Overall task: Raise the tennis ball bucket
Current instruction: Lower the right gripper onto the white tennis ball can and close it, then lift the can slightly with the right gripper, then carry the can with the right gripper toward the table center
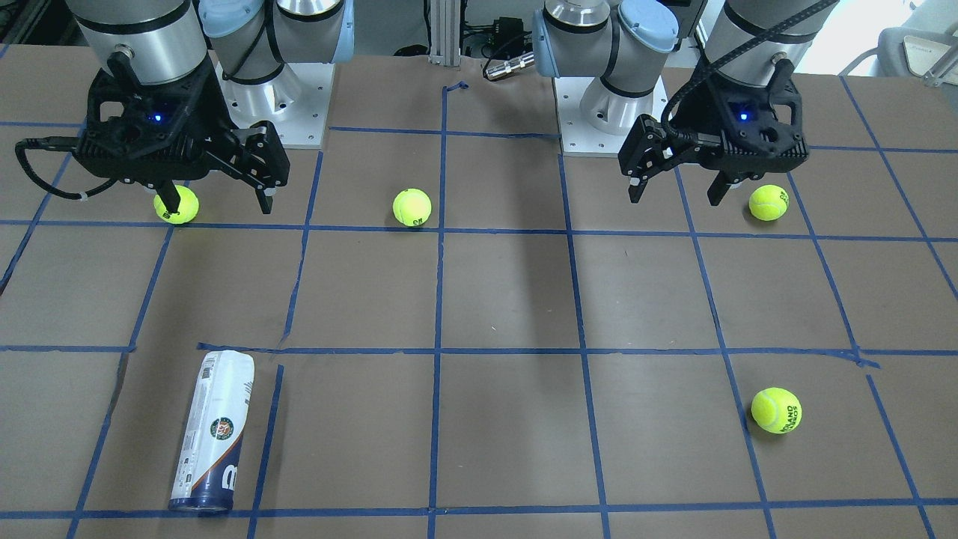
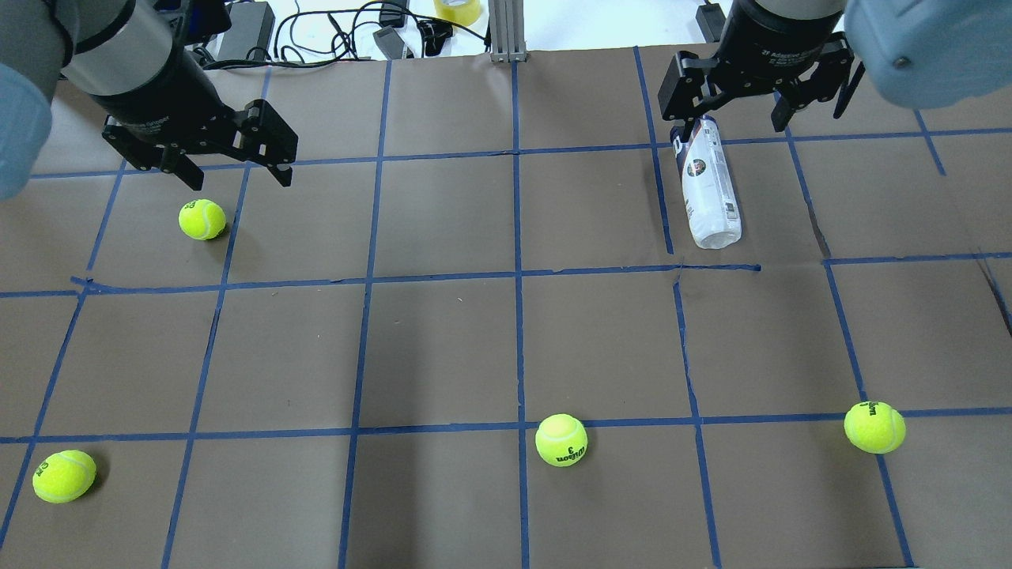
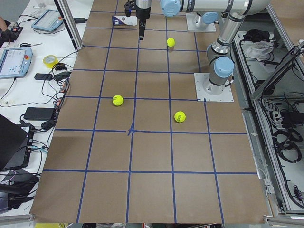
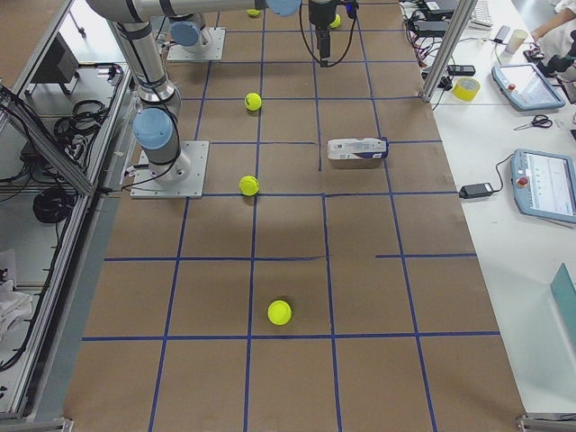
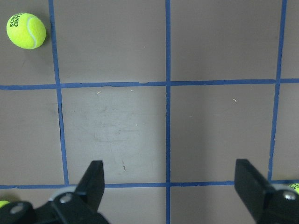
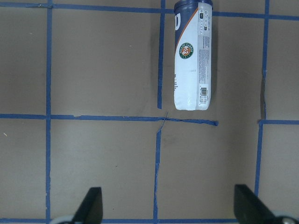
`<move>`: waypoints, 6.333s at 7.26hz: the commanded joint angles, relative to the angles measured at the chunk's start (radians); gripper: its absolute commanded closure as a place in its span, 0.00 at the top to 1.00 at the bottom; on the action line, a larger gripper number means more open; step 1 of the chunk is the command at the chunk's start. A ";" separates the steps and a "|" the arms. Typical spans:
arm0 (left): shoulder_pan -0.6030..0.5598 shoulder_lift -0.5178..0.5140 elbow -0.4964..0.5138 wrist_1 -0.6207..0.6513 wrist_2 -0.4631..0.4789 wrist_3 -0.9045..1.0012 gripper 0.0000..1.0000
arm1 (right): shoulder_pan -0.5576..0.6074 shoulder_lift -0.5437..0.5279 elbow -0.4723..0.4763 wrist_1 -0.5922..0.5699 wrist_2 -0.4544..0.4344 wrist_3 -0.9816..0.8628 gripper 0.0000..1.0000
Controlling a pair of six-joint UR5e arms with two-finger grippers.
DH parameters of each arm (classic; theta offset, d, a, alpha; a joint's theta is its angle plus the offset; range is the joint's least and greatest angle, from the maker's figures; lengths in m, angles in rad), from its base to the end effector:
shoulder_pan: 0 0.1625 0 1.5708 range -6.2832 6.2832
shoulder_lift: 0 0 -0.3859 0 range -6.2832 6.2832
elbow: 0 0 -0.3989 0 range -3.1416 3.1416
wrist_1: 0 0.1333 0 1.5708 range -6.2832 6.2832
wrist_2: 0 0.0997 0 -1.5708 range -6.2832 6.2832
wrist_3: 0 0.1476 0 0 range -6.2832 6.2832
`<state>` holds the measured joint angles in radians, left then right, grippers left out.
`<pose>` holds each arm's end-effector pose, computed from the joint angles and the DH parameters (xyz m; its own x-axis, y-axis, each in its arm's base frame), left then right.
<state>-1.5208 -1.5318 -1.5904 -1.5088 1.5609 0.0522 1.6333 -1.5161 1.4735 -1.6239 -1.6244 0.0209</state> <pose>-0.1098 -0.5013 0.4168 -1.0000 0.0028 0.0056 0.0024 0.9967 -0.0817 0.1584 -0.5241 0.4276 -0.9980 -0.0365 0.0513 -0.0413 0.9945 -0.0966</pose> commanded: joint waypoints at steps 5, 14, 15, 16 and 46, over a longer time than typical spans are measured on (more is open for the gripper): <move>0.001 0.009 -0.002 -0.008 0.001 0.000 1.00 | -0.001 0.010 0.010 0.002 0.003 0.004 1.00; 0.001 0.010 -0.002 -0.008 0.001 0.000 1.00 | -0.142 0.353 0.010 -0.259 0.017 -0.061 1.00; 0.001 0.010 -0.002 -0.008 -0.001 0.000 1.00 | -0.142 0.409 0.008 -0.315 0.029 -0.062 1.00; 0.001 0.010 -0.003 -0.010 -0.001 0.000 1.00 | -0.142 0.450 0.007 -0.338 0.031 -0.061 1.00; 0.135 0.033 0.013 -0.076 0.002 0.236 1.00 | 0.261 0.517 0.007 -0.648 0.089 -0.899 0.71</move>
<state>-1.4062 -1.5045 -1.5774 -1.5764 1.5648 0.2724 1.8622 -1.0008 1.4810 -2.2462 -1.5400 -0.8078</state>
